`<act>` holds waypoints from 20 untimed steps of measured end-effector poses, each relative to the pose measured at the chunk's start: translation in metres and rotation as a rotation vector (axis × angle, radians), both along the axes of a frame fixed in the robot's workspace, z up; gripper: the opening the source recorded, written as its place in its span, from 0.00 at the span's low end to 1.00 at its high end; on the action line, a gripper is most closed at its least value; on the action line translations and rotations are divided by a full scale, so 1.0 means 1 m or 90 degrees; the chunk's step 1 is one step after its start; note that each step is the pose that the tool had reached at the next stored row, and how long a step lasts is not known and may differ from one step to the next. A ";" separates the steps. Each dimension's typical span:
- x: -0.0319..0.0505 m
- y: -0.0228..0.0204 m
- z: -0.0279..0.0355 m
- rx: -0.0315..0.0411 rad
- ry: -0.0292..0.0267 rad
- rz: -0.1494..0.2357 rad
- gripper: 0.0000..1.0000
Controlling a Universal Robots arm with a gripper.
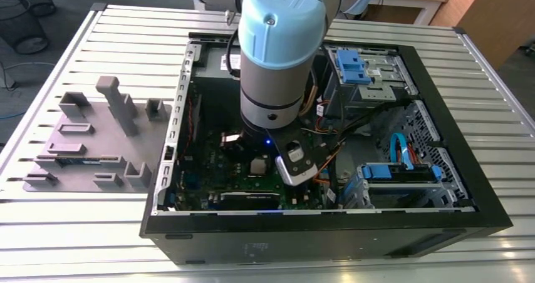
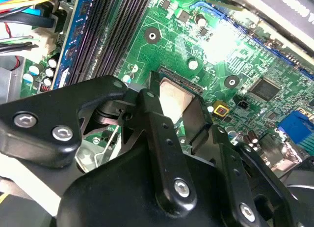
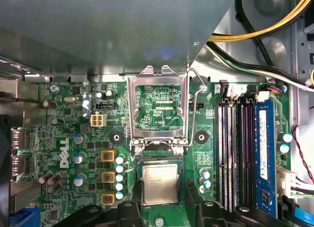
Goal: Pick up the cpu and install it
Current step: 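Place the cpu into insertion slot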
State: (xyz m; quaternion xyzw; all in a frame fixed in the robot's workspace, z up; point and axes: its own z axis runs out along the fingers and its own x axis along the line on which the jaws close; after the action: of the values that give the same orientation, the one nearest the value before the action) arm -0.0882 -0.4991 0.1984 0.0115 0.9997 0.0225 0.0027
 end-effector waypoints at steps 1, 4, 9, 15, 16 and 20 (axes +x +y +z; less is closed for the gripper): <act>0.0000 -0.0006 -0.0006 0.0000 0.0000 0.000 0.45; 0.0000 -0.0019 -0.0024 0.0001 -0.0001 0.000 0.45; 0.0000 -0.0052 -0.0043 0.0001 -0.0001 0.000 0.45; 0.0000 -0.0076 -0.0034 0.0003 0.0000 0.000 0.45; 0.0000 -0.0076 -0.0019 0.0006 0.0000 0.000 0.45; 0.0000 -0.0076 0.0060 0.0014 -0.0001 0.000 0.45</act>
State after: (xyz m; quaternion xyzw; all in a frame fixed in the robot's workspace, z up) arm -0.0882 -0.5067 0.2044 0.0115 0.9997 0.0236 0.0028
